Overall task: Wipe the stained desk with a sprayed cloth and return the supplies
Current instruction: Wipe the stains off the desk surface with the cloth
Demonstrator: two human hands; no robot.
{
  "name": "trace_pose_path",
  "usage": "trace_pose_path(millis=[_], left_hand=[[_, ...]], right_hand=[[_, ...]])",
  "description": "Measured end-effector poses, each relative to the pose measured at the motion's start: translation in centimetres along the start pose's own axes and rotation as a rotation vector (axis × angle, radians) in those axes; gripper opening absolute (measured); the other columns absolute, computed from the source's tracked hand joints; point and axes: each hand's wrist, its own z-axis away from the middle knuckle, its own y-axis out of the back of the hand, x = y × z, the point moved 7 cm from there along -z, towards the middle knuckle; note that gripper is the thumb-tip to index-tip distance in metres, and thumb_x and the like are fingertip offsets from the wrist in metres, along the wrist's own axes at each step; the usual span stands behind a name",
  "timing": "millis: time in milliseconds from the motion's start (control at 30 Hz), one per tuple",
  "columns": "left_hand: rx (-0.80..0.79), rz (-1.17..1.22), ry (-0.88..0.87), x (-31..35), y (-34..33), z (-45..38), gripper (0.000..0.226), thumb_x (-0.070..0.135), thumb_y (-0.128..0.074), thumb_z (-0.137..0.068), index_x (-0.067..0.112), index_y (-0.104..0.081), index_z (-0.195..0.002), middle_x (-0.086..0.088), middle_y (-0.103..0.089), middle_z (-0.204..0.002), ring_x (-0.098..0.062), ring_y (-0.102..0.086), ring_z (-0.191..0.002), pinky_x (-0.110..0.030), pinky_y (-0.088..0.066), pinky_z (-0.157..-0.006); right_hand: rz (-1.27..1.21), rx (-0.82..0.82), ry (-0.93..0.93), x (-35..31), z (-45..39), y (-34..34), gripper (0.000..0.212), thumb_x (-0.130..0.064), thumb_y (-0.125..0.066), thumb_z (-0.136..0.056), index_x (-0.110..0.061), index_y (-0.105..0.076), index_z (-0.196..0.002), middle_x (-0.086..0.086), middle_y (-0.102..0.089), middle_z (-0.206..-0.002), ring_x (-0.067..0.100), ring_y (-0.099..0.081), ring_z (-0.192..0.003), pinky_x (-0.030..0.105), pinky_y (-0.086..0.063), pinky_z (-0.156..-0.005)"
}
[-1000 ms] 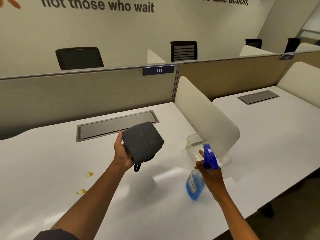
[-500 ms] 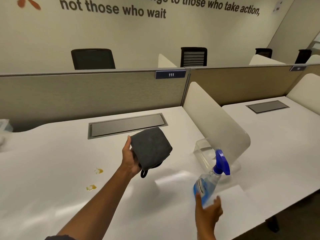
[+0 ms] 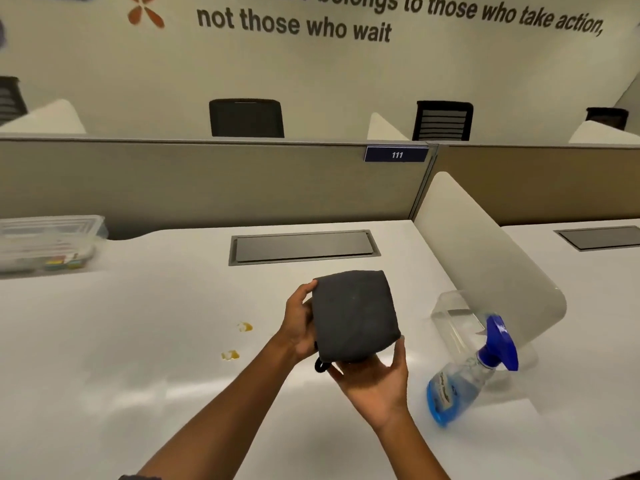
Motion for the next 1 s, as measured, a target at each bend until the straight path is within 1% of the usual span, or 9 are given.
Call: trace_pose_path(millis=[100, 200, 333, 500, 600, 667, 800, 933, 1000], left_hand=[[-0.03, -0.031, -0.031, 0.2, -0.7, 0.3, 0.029, 0.03, -0.06, -0.079, 0.011, -0.075, -0.094, -0.006, -0.075, -0.09, -0.022, -0.069, -0.082, -0.032, -0.055, -0.079], [0.006, -0.143, -0.124, 1.2, -0.2, 0.0, 0.036, 0.015, -0.047, -0.087, 0.008, -0.07, -0.114, -0.011, -0.071, -0.11, -0.026, -0.065, -0.103, -0.038, -0.052, -0.092], [0.083, -0.4, -0.271, 2.8, 0.6, -0.5, 0.032, 0.019, -0.037, -0.101, 0.011, -0.063, -0.118, -0.01, -0.071, -0.12, -0.026, -0.067, -0.114, -0.037, -0.052, -0.099], [0.331, -0.748, -0.458, 5.1, 3.3, -0.3, 0.019, 0.022, -0.051, -0.098, 0.018, -0.068, -0.105, -0.001, -0.072, -0.113, -0.018, -0.065, -0.113, -0.029, -0.049, -0.1], [0.495, -1.019, -0.498, 6.4, 7.1, 1.4, 0.022, 0.027, -0.056, -0.096, 0.018, -0.065, -0.114, 0.002, -0.068, -0.118, -0.015, -0.061, -0.117, -0.027, -0.047, -0.099], [0.528, -1.182, -0.507, 7.2, 10.0, 3.0, 0.031, 0.029, -0.058, -0.096, 0.016, -0.061, -0.124, 0.001, -0.063, -0.129, -0.015, -0.056, -0.123, -0.026, -0.041, -0.104], [0.58, -1.626, -0.407, 9.3, 17.1, 5.4, 0.05, 0.034, -0.053, -0.097, 0.013, -0.045, -0.142, -0.01, -0.043, -0.151, -0.026, -0.033, -0.145, -0.036, -0.025, -0.116], [0.706, -1.808, -0.206, 11.2, 24.4, 8.5, 0.059, 0.043, -0.043, -0.099, 0.019, -0.03, -0.15, -0.009, -0.021, -0.163, -0.027, -0.011, -0.152, -0.051, -0.016, -0.121], [0.732, -1.857, -0.147, 12.1, 27.1, 10.0, 0.061, 0.046, -0.039, -0.099, 0.021, -0.023, -0.153, -0.007, -0.013, -0.165, -0.026, -0.006, -0.153, -0.051, -0.014, -0.121]], right_hand=[[-0.015, -0.061, 0.049, -0.6, -0.9, -0.4, 0.073, -0.065, -0.065, -0.076, -0.018, -0.059, -0.132, 0.019, -0.055, -0.139, 0.044, -0.051, -0.126, 0.059, -0.039, -0.105], [0.017, -0.08, 0.085, -1.6, -1.9, 0.3, 0.072, -0.066, -0.068, -0.072, -0.024, -0.06, -0.131, 0.015, -0.059, -0.136, 0.042, -0.056, -0.121, 0.059, -0.044, -0.097], [0.045, -0.065, 0.058, -2.4, -2.7, 2.0, 0.068, -0.064, -0.07, -0.071, -0.024, -0.064, -0.125, 0.014, -0.065, -0.127, 0.042, -0.062, -0.112, 0.06, -0.047, -0.093], [0.084, -0.034, 0.077, -4.0, -3.6, 3.7, 0.055, -0.052, -0.07, -0.075, -0.025, -0.066, -0.123, 0.013, -0.068, -0.121, 0.04, -0.065, -0.103, 0.061, -0.045, -0.094], [0.141, 0.027, 0.088, -5.4, -4.0, 4.8, 0.055, -0.045, -0.069, -0.077, -0.023, -0.063, -0.126, 0.013, -0.065, -0.127, 0.039, -0.059, -0.113, 0.062, -0.034, -0.107], [0.187, 0.101, 0.132, -6.5, -4.2, 5.8, 0.046, -0.045, -0.059, -0.086, -0.023, -0.064, -0.126, 0.012, -0.065, -0.128, 0.037, -0.059, -0.114, 0.059, -0.04, -0.104], [0.411, 0.274, 0.323, -9.6, -4.4, 6.6, 0.045, -0.037, -0.052, -0.093, -0.02, -0.054, -0.135, 0.006, -0.068, -0.12, 0.027, -0.063, -0.105, 0.048, -0.056, -0.086], [0.849, 0.623, 0.543, -11.9, -3.3, 8.0, 0.049, -0.039, -0.059, -0.092, -0.02, -0.049, -0.137, 0.006, -0.059, -0.129, 0.027, -0.055, -0.112, 0.046, -0.046, -0.097], [1.221, 0.693, 0.688, -11.9, -2.9, 7.5, 0.053, -0.042, -0.061, -0.091, -0.021, -0.047, -0.137, 0.009, -0.056, -0.132, 0.031, -0.053, -0.118, 0.044, -0.045, -0.099]])
